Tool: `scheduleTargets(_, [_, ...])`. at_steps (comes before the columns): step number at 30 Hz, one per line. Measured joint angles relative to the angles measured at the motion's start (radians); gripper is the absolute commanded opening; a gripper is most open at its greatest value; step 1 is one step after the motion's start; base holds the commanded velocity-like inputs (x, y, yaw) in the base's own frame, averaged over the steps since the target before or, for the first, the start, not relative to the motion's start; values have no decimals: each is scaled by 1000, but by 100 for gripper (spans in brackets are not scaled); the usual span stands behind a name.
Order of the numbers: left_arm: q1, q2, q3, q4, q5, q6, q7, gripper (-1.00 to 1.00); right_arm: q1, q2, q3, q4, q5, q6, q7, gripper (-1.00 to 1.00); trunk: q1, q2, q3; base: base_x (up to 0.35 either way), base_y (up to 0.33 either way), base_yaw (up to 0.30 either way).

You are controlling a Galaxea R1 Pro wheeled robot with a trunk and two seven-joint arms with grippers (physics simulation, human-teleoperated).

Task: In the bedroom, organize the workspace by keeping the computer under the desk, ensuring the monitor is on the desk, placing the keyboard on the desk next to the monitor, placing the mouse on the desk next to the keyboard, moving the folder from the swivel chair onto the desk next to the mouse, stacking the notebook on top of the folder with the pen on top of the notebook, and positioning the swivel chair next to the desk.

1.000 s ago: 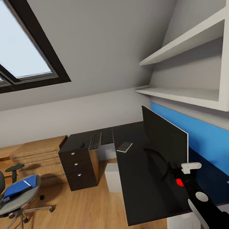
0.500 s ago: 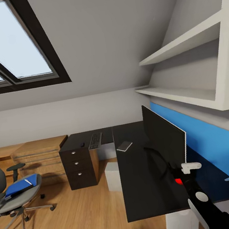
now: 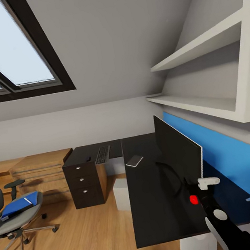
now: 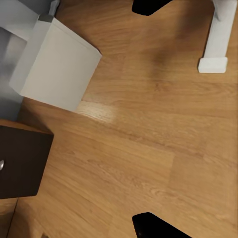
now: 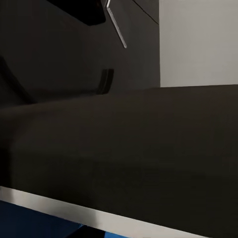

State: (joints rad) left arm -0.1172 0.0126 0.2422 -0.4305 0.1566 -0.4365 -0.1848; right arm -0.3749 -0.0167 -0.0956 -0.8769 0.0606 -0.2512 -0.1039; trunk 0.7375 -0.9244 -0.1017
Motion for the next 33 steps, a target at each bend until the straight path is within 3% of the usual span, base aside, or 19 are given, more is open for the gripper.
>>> scheduleTargets(33, [0,0,0,0,1,0,1,100,0,0,0,0,0,0,0,100,0,0,0,14,-71,0])
